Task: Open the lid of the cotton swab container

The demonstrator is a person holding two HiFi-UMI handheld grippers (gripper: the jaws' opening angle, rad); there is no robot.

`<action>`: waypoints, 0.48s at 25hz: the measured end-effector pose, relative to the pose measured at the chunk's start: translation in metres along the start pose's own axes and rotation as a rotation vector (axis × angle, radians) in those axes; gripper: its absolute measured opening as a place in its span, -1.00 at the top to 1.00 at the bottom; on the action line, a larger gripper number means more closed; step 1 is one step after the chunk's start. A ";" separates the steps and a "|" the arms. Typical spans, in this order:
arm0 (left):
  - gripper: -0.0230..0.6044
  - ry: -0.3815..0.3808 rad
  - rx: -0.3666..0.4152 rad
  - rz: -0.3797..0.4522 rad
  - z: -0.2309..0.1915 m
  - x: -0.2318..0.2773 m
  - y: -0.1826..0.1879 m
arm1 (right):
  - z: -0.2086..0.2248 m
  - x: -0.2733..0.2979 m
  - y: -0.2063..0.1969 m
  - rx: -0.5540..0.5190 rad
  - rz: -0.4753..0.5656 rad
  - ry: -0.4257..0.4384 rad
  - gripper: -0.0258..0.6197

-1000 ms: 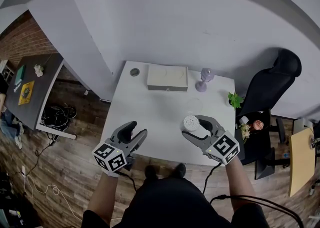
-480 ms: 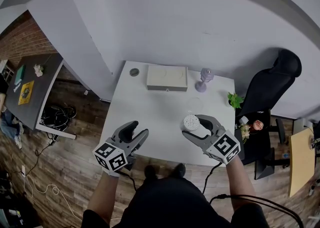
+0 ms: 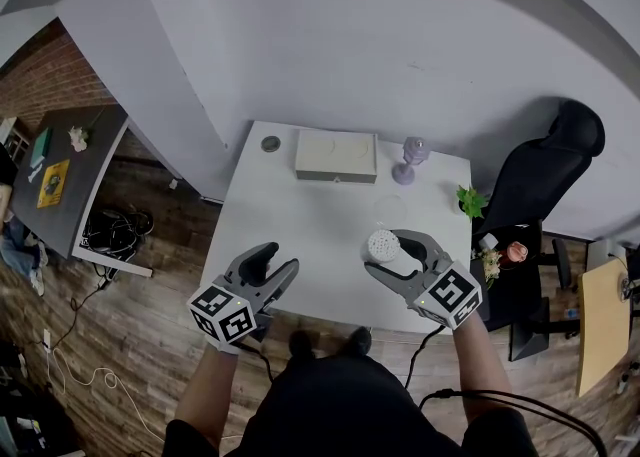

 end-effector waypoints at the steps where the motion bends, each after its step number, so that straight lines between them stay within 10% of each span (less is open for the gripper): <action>1: 0.18 0.000 -0.001 0.003 0.000 -0.001 0.001 | 0.000 0.000 0.001 -0.002 0.001 0.000 0.16; 12: 0.18 0.008 -0.008 0.026 -0.003 -0.006 0.005 | -0.001 0.001 0.003 -0.006 0.013 0.011 0.16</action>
Point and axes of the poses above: the fingertips, and each gripper's own axes: x forward along the fingers, z to its right, y out of its top, the point moved 10 cm from there along -x, backward along the fingers, and after that the axes turned 14 degrees about -x, right-handed, at the moved point
